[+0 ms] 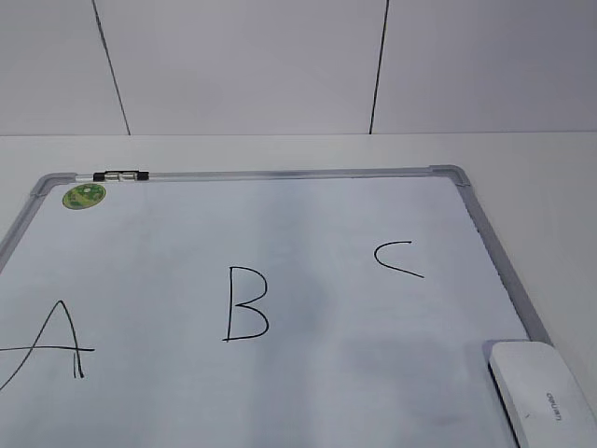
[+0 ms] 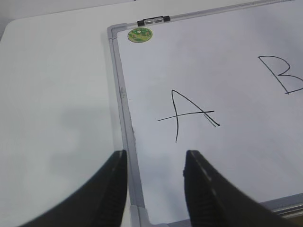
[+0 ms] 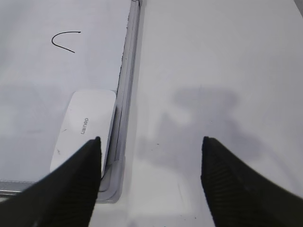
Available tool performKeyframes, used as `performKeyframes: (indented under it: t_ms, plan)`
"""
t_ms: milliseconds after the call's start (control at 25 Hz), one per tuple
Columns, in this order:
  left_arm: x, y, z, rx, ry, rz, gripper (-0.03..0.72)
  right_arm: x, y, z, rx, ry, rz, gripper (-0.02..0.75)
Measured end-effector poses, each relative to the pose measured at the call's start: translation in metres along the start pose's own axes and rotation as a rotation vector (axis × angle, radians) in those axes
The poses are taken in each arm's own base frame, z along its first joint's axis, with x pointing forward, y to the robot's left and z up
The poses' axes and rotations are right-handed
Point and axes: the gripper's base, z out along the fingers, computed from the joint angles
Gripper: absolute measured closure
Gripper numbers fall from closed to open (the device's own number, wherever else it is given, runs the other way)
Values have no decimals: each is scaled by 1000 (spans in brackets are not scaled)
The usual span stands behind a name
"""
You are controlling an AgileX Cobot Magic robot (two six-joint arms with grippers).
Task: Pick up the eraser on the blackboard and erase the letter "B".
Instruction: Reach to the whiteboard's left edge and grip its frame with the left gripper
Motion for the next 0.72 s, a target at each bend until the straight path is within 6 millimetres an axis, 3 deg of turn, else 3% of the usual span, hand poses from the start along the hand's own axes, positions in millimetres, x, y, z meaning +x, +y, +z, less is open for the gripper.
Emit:
performKeyframes:
  t_ms: [720]
  plan:
    - [0, 0, 0, 0, 0, 0, 384, -8, 0, 7, -1, 66, 65, 243]
